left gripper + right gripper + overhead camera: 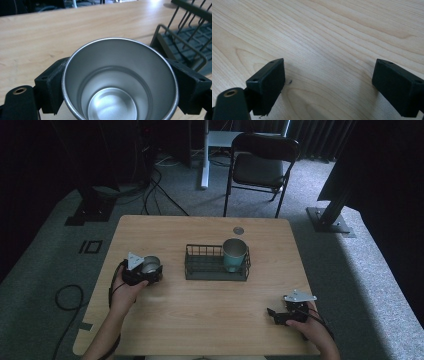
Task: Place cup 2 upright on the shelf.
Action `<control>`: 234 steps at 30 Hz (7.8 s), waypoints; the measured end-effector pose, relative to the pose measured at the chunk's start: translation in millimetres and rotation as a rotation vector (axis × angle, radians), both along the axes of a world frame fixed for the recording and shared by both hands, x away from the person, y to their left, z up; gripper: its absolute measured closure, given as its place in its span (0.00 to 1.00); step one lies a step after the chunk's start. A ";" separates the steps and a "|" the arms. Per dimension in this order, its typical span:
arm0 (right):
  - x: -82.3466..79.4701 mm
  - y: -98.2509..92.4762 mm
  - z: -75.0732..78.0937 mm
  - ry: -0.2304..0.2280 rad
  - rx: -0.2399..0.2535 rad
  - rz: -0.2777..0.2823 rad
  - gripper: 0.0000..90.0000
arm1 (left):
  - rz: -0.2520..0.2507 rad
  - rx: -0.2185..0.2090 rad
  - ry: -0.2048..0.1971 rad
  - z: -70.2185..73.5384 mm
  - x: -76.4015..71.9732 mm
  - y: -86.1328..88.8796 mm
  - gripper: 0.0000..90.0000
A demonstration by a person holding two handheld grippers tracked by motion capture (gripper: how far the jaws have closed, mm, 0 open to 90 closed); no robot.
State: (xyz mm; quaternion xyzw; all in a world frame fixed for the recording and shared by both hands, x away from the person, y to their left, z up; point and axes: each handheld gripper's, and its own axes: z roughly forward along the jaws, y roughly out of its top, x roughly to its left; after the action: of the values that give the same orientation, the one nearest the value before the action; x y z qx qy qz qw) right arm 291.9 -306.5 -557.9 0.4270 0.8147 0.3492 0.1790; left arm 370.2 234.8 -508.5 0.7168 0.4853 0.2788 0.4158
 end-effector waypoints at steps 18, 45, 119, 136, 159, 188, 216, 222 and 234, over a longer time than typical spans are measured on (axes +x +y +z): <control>0.0 0.0 0.0 0.000 0.000 0.000 0.12 | -0.040 -0.003 -0.044 43.0 -3.1 -2.4 0.15; 0.0 -0.1 0.0 0.000 -0.001 0.000 0.12 | -0.139 -0.018 -0.105 92.4 9.9 -38.0 0.15; 0.0 -0.1 0.0 -0.001 0.000 0.000 0.12 | -0.306 -0.108 -0.040 47.6 56.7 -158.2 0.15; 0.1 -0.1 0.0 -0.001 0.000 0.000 0.12 | -0.321 -0.086 -0.038 27.1 55.6 -159.1 0.15; 0.1 -0.1 0.0 -0.001 0.000 0.000 0.12 | -0.327 -0.074 -0.006 47.1 43.4 -149.1 0.02; 0.1 -0.1 0.0 -0.001 0.000 0.000 0.12 | -0.285 -0.079 -0.012 72.1 21.4 -104.7 0.02; 0.1 -0.1 -0.1 -0.002 -0.001 0.001 0.12 | -0.172 -0.098 -0.030 67.7 8.0 -53.7 0.02; 0.0 0.1 0.0 0.000 0.000 0.000 0.12 | -0.156 -0.081 -0.017 62.9 3.5 -43.6 0.02; 0.0 0.1 0.0 0.000 0.001 0.000 0.12 | -0.115 -0.068 -0.012 51.4 -9.2 -23.1 0.02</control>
State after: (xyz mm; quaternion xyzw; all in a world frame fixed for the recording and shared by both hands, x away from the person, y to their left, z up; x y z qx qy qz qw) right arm 291.9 -306.4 -557.9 0.4272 0.8144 0.3495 0.1791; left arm 361.0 211.7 -457.1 0.7272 0.4501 0.2423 0.4581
